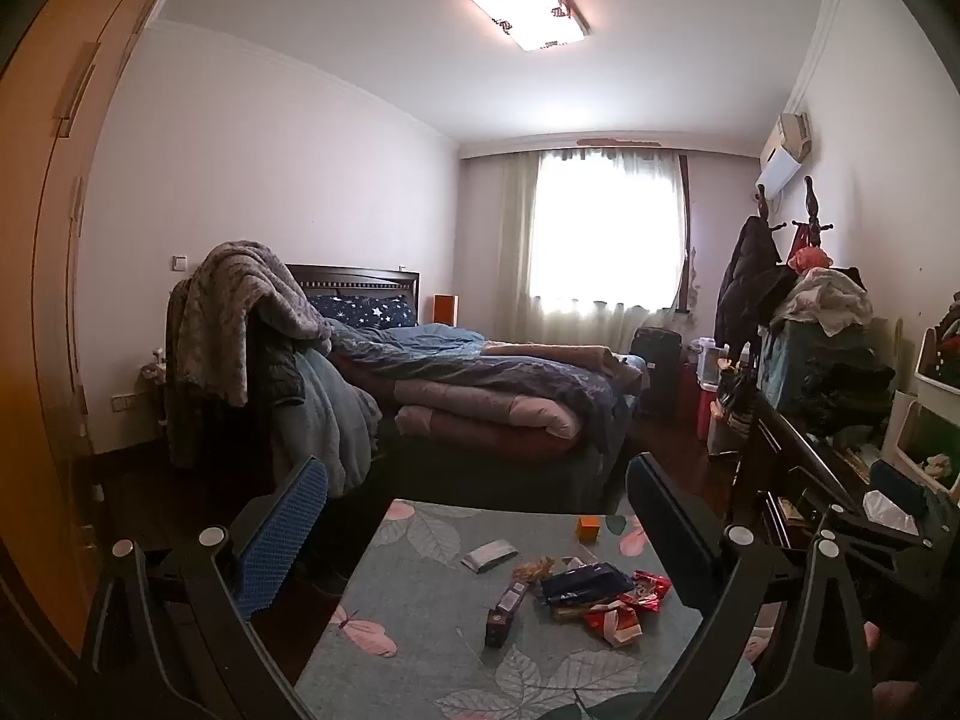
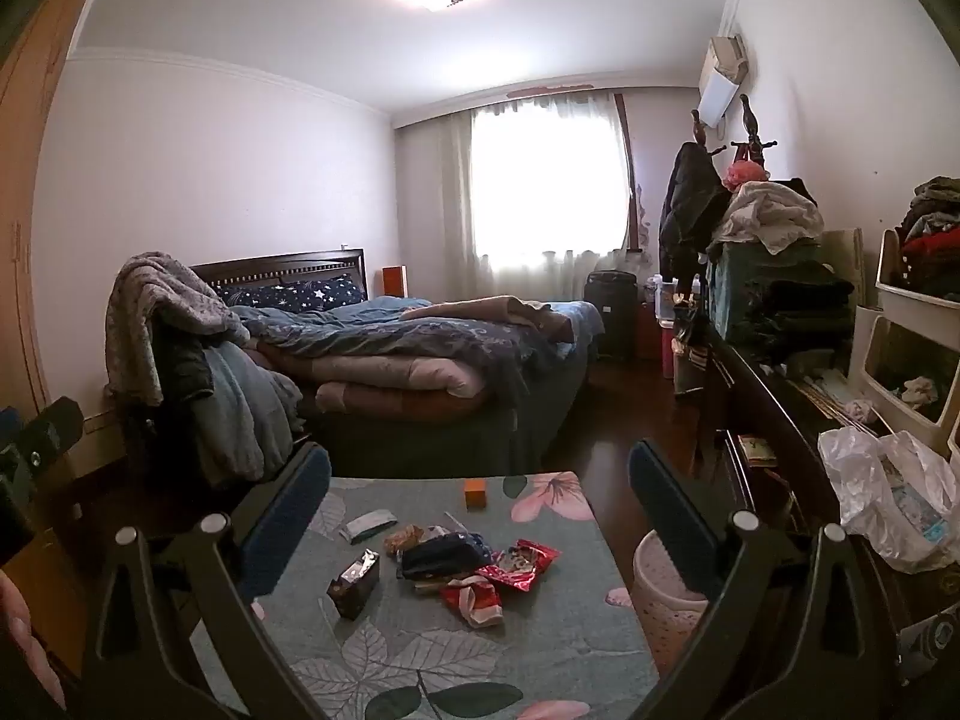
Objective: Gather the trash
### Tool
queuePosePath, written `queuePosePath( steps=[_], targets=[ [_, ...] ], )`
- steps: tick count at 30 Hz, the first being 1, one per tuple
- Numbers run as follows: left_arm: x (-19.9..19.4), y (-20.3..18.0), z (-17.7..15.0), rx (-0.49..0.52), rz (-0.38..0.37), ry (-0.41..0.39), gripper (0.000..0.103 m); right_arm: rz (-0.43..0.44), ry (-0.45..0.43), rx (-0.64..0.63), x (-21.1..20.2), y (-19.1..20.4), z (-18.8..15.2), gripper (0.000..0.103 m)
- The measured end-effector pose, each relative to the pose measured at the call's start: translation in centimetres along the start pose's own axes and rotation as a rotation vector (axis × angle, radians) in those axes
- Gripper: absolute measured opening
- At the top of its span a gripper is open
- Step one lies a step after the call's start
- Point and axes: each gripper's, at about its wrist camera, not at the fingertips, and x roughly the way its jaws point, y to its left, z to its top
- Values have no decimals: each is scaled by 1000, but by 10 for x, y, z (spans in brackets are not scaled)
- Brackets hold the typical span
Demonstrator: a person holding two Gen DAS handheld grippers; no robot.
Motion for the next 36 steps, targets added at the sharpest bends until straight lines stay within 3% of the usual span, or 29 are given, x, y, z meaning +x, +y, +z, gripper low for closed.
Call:
queuePosePath(
  steps=[36],
  targets=[
    [19, -1, -18, 10, 26, 57, 99, 12, 41, 2, 11, -4, -6, 100]
  ],
)
